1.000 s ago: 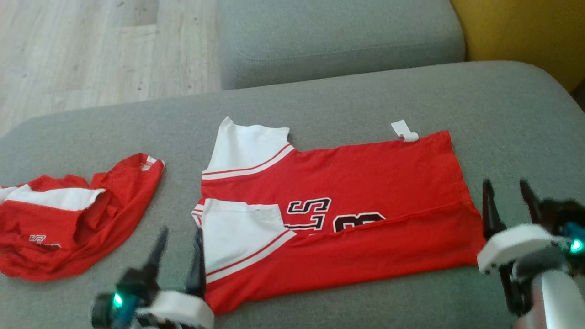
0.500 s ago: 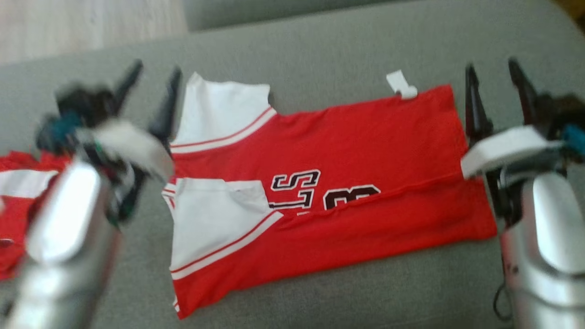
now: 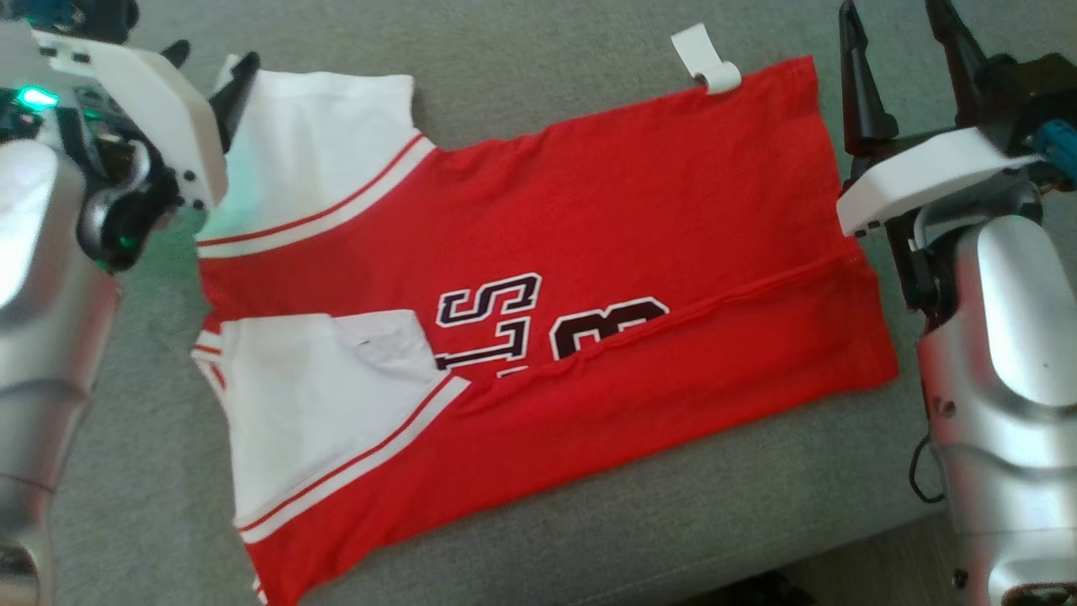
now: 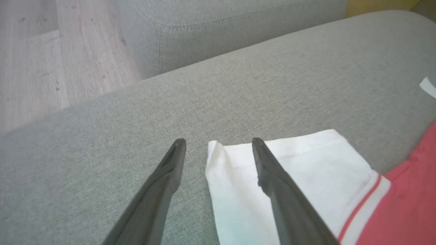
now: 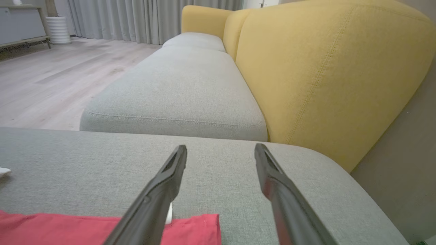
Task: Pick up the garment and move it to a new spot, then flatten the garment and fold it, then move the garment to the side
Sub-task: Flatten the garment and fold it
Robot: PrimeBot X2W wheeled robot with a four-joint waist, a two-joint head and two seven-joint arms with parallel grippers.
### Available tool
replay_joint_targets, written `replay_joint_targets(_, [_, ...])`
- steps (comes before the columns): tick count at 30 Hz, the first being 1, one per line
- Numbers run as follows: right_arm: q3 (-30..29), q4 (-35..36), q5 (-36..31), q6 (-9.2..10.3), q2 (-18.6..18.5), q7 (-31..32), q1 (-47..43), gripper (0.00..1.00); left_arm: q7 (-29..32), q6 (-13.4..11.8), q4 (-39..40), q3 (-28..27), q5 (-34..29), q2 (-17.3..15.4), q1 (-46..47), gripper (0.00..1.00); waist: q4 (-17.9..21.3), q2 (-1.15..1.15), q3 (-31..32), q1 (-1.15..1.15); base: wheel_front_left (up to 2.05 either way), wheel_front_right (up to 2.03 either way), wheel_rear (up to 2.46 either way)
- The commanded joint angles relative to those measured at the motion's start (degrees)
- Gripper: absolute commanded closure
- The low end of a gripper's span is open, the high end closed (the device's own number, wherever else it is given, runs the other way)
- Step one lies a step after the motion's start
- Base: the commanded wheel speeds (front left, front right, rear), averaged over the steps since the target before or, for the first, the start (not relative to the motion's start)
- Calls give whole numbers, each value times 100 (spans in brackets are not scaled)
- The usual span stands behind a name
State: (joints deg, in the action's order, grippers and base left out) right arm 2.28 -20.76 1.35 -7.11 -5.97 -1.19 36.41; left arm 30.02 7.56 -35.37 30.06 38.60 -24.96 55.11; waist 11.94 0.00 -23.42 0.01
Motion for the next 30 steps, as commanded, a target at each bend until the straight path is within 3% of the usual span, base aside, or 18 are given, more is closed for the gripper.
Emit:
replay_joint_targets(1, [108,103,-16,-37,-10,-86,160,0,74,-9,72,-83,66,-339,377,0,142,0,-141,-1,0,0,0])
replay_joint_targets(11, [95,-134,-107,-37,-5,-147,335,0,380,-8,-271,703,294,-704,550,0,295,0,-200,-1,0,0,0])
replay_joint_targets(17, [109,-120,-118,-37,-32,-126,385,0,357,-8,-414,867,547,-663,636,0,332,0,-281,-1,0,0,0])
replay_joint_targets(18, [111,-121,-120,-37,-42,-122,387,0,376,-8,-430,902,591,-653,644,8,326,0,-290,-1,0,0,0])
replay_joint_targets(19, [118,-127,-121,-37,-54,-115,392,0,373,-8,-441,925,634,-645,658,100,317,0,-297,-1,0,0,0])
replay_joint_targets(23, [163,-166,-97,-37,-111,-96,403,0,162,-8,-450,952,725,-601,682,100,243,0,-269,-1,0,0,0])
replay_joint_targets(30, [327,-381,114,-37,-413,48,432,0,-1074,-8,-154,973,702,-432,553,100,-141,0,77,-1,0,0,0])
